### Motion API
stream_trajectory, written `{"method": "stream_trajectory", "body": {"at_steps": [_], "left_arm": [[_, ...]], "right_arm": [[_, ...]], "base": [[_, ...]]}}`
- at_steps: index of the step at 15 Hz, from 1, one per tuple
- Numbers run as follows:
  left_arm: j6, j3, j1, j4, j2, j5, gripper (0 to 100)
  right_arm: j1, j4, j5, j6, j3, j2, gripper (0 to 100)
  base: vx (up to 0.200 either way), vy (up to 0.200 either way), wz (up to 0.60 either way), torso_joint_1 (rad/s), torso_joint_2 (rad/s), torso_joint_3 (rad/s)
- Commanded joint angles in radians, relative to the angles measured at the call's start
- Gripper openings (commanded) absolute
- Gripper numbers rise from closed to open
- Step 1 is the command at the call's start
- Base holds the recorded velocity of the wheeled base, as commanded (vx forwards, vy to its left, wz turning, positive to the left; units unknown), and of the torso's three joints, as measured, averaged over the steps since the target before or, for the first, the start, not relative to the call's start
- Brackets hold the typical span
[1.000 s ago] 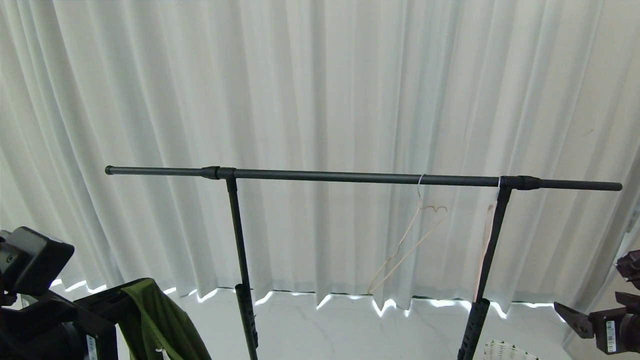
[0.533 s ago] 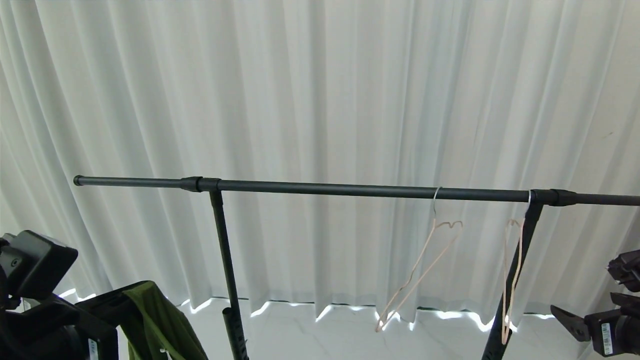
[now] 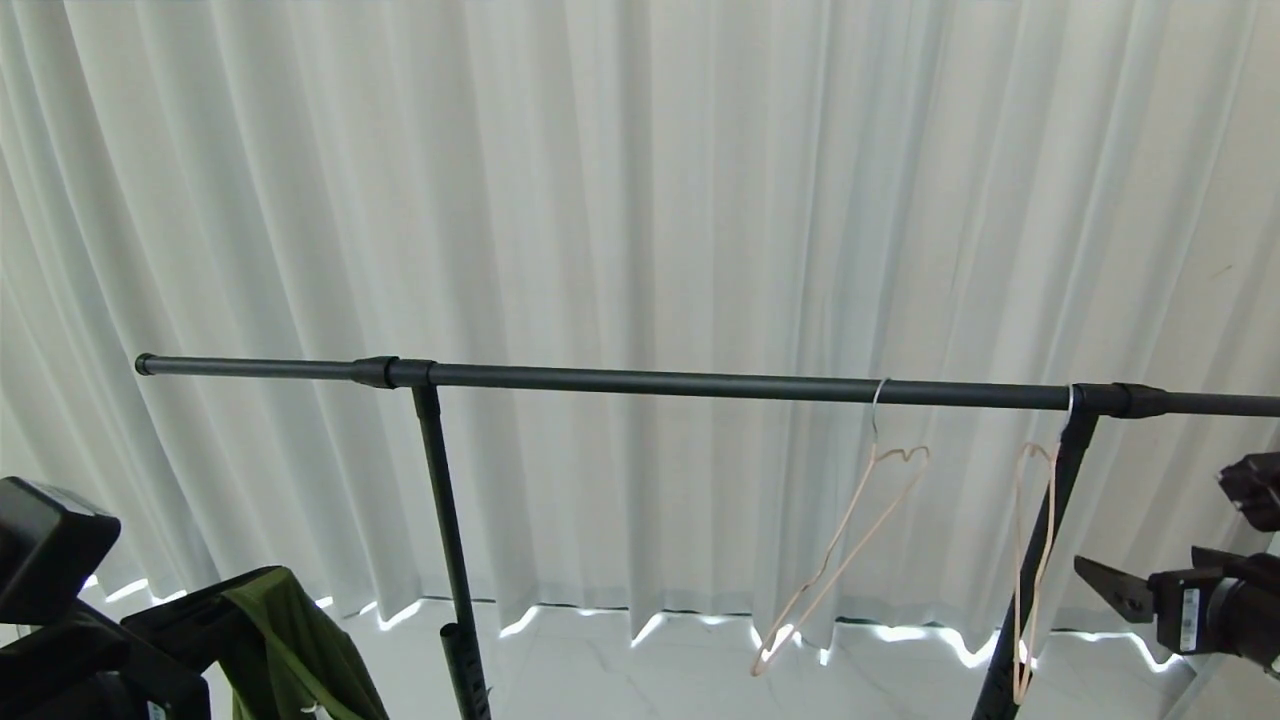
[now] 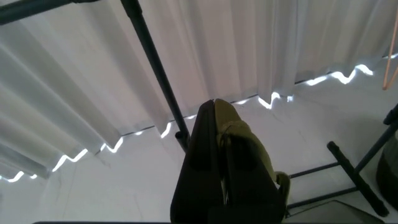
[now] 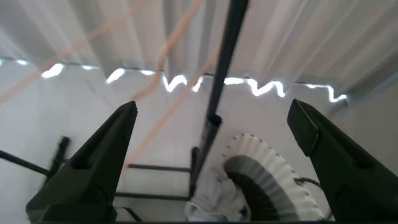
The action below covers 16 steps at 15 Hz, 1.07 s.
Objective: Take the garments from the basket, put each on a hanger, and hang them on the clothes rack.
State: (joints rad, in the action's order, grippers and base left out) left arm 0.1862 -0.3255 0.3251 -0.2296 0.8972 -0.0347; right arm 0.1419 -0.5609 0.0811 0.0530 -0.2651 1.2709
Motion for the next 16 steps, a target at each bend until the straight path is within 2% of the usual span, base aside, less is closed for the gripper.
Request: {"method": "stream_trajectory", "body": {"at_steps": [1, 3, 4, 9, 12, 16], "left_arm": [[-0.002, 0.002, 0.0, -0.001, -0.024, -0.001, 0], [-0.004, -0.004, -0.003, -0.001, -0.026, -0.001, 0], [-0.002, -0.004, -0.003, -0.001, -0.026, 0.001, 0], [-0.002, 0.0, 0.0, -0.001, -0.026, 0.022, 0], [-0.002, -0.001, 0.0, -0.001, -0.037, 0.033, 0], [-0.002, -0.003, 0.0, -0.001, -0.038, 0.033, 0]], "right_arm": [[0.021, 0.058, 0.04, 0.004, -0.114, 0.05, 100], [0.044, 0.188, 0.124, 0.016, -0.197, 0.111, 100], [0.045, 0.208, 0.124, 0.033, -0.217, 0.143, 100], [0.13, 0.207, 0.151, 0.219, -0.25, 0.331, 100], [0.13, 0.191, 0.261, 0.248, -0.235, 0.384, 100], [0.119, 0.191, 0.301, 0.269, -0.204, 0.381, 100]], "base": [[0.0, 0.0, 0.0, 0.0, 0.0, 0.0], [0.0, 0.0, 0.0, 0.0, 0.0, 0.0], [0.0, 0.0, 0.0, 0.0, 0.0, 0.0], [0.0, 0.0, 0.0, 0.0, 0.0, 0.0], [0.0, 0.0, 0.0, 0.0, 0.0, 0.0], [0.0, 0.0, 0.0, 0.0, 0.0, 0.0]]}}
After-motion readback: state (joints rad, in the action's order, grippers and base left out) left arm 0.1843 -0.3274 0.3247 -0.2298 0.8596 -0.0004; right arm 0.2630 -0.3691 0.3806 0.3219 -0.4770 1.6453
